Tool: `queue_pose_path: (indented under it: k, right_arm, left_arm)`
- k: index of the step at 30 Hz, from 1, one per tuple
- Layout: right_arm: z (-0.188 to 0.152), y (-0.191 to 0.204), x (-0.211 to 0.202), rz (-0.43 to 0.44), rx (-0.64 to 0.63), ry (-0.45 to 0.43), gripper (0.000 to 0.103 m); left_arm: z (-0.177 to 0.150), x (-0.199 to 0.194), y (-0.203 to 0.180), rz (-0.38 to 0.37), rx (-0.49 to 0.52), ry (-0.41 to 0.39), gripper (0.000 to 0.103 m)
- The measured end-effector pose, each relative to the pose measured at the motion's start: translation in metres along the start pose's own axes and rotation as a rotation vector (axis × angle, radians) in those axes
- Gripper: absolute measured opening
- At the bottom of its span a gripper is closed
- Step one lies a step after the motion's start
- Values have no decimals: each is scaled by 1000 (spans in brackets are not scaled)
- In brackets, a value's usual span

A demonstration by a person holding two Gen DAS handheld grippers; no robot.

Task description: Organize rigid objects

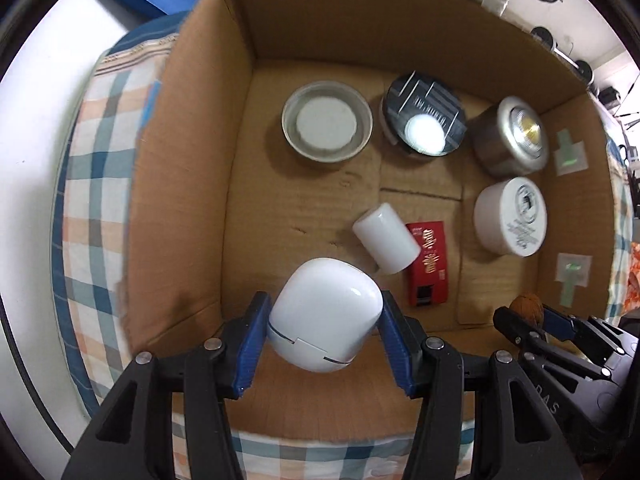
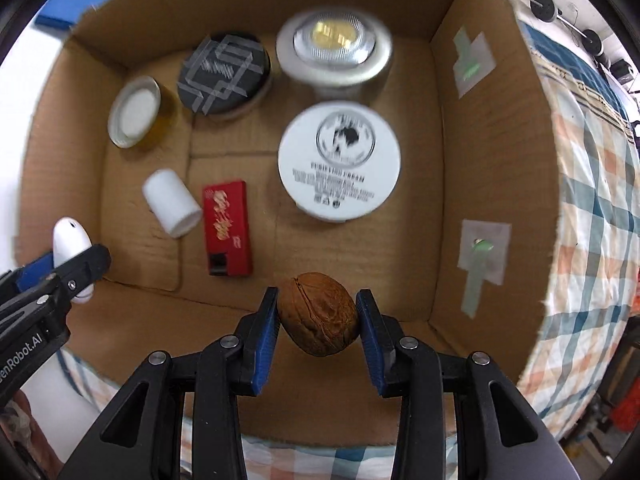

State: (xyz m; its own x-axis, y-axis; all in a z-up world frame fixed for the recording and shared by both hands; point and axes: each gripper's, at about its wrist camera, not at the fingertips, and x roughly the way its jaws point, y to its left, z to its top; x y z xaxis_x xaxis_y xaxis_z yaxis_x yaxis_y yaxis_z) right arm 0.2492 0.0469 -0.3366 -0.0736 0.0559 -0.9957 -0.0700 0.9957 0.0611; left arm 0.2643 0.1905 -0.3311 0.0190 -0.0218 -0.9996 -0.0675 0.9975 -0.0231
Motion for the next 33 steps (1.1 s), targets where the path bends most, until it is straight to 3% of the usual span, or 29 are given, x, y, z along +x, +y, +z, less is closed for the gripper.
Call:
queue_pose_path:
  k: [8,23,28,33]
  right_arm:
    - [3,0,20,-43,4,54,41]
    - [14,-23,50,-33,46,128,42]
    - [19,-31,54,-15,56,128,58]
    - [21,-36,40,1,47,105,65]
  left_arm:
    - [2,26,-4,4,28,63,51]
    - [16,55,-2,-17,26,161,52]
    - [13,59,1,-27,0,192,52]
    - [12,44,-4,-22,7,164,52]
